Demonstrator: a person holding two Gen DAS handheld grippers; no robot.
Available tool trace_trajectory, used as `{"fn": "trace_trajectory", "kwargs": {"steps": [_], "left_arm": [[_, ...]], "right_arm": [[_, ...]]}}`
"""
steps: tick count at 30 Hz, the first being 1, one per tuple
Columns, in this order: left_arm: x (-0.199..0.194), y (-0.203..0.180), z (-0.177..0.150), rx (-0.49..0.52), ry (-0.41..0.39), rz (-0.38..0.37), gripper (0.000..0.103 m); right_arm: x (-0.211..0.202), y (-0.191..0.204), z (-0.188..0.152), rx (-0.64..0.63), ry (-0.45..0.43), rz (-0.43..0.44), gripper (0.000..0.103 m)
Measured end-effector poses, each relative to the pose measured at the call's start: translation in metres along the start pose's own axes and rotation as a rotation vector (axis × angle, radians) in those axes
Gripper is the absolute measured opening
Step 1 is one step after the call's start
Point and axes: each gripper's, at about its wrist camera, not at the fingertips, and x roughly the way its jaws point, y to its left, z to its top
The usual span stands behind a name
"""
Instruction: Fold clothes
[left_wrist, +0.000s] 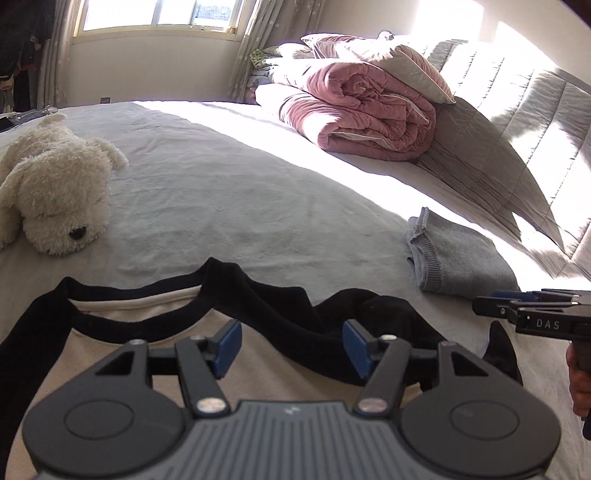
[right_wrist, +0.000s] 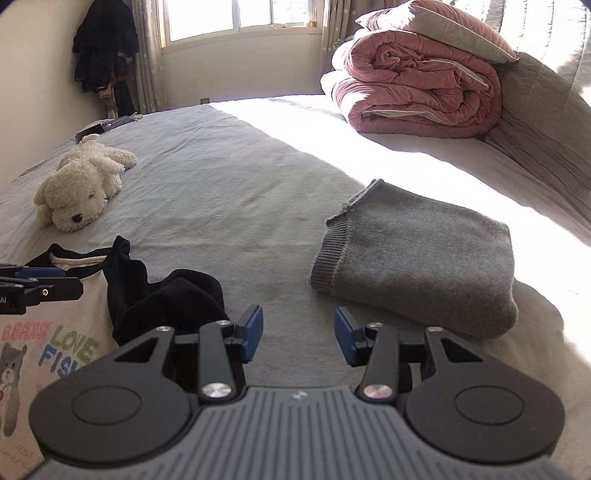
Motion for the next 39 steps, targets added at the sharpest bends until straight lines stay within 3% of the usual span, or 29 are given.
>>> {"fn": "trace_trajectory", "kwargs": {"steps": [7, 11, 12, 13, 14, 16, 24, 28, 35, 39], "left_arm": [[0.033, -0.050, -0.002, 0.079, 0.062, -0.028, 0.062], [0.049, -0.065, -0.002, 0.105, 0.074, -0.011, 0.059], [0.052, -0.067, -0.004, 0.104, 0.078, -0.011, 0.047], [0.056, -0.068, -0.005, 0.101, 0.083, -0.014, 0.025], [0.058, -0.069, -0.007, 0.095, 0.093, -0.015, 0.015], [0.051, -0.069, -0.008, 0.093, 0.070, -0.017, 0.009], [0.005, -0.047, -0.008, 0.086, -0.006, -0.078, 0.008], [-0.007, -0.032, -0.020, 0.098, 0.057, -0.115, 0.008], [0.000, -0.016, -0.047, 0.148, 0.195, -0.137, 0.010], [0.001, -0.009, -0.037, 0.104, 0.218, -0.173, 0.019]], "right_arm": [[0.003, -0.041, -0.019, 0.052, 0.060, -0.065, 0.047], [0.011, -0.062, -0.030, 0.138, 0.083, -0.024, 0.047], [0.014, -0.065, -0.033, 0.163, 0.095, -0.009, 0.045], [0.016, -0.067, -0.036, 0.178, 0.106, 0.003, 0.028], [0.017, -0.068, -0.038, 0.189, 0.111, 0.012, 0.007], [0.011, -0.068, -0.039, 0.189, 0.082, 0.002, 0.007], [-0.052, -0.077, -0.035, 0.154, -0.105, -0.111, 0.007], [-0.085, -0.088, -0.046, 0.179, -0.157, -0.148, 0.007], [-0.091, -0.110, -0.089, 0.269, -0.098, -0.174, 0.007], [-0.078, -0.117, -0.107, 0.331, -0.045, -0.153, 0.007]]}}
